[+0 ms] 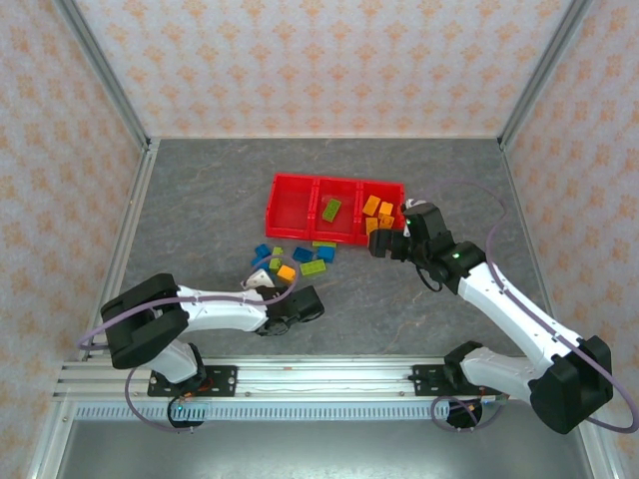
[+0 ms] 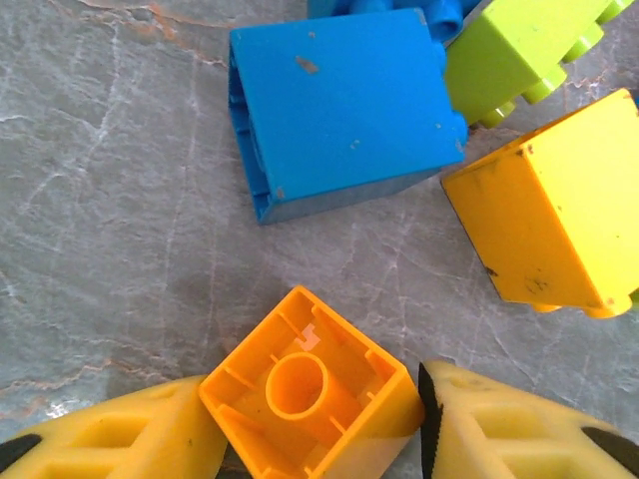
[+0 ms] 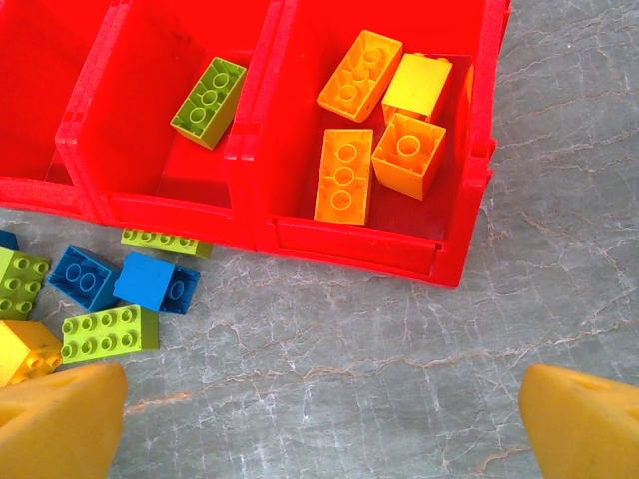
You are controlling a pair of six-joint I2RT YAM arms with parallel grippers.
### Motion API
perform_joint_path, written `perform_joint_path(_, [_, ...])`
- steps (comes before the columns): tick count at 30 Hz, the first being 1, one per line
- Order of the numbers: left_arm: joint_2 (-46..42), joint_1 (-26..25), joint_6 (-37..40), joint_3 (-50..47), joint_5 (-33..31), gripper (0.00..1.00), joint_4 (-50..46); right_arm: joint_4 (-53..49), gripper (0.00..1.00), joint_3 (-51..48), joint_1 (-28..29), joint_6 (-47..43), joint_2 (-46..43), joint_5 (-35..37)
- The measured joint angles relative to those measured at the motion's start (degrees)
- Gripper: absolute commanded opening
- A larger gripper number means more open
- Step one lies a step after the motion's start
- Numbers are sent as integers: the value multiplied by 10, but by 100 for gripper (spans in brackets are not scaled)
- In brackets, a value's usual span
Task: Sort the legos into containers by color
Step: Pick up the lego from the middle-left of the table, then place the lego in the container.
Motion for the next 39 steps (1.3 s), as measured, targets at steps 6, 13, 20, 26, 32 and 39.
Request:
perform_joint_path(6, [-6, 10, 59, -1, 11, 47, 7, 0, 100, 0, 0, 0, 0, 1])
perform_joint_path(13, [-14, 27, 133, -2, 33, 42, 18, 0, 100, 0, 0, 0, 4, 4])
perform_joint_path(20, [-50, 45, 189, -13, 59, 38, 36, 0, 100, 0, 0, 2, 5, 19])
perform_joint_path(26, [-144, 55, 238, 8, 41, 38, 35, 0, 100, 0, 0, 14, -24, 76])
perform_joint_path(32, [-154, 67, 319, 132, 11, 38, 37, 4, 100, -6, 0, 36, -112, 158])
perform_joint_path(39, [25, 112, 462, 371, 21, 41, 49, 3, 100, -43, 0, 75, -266, 231])
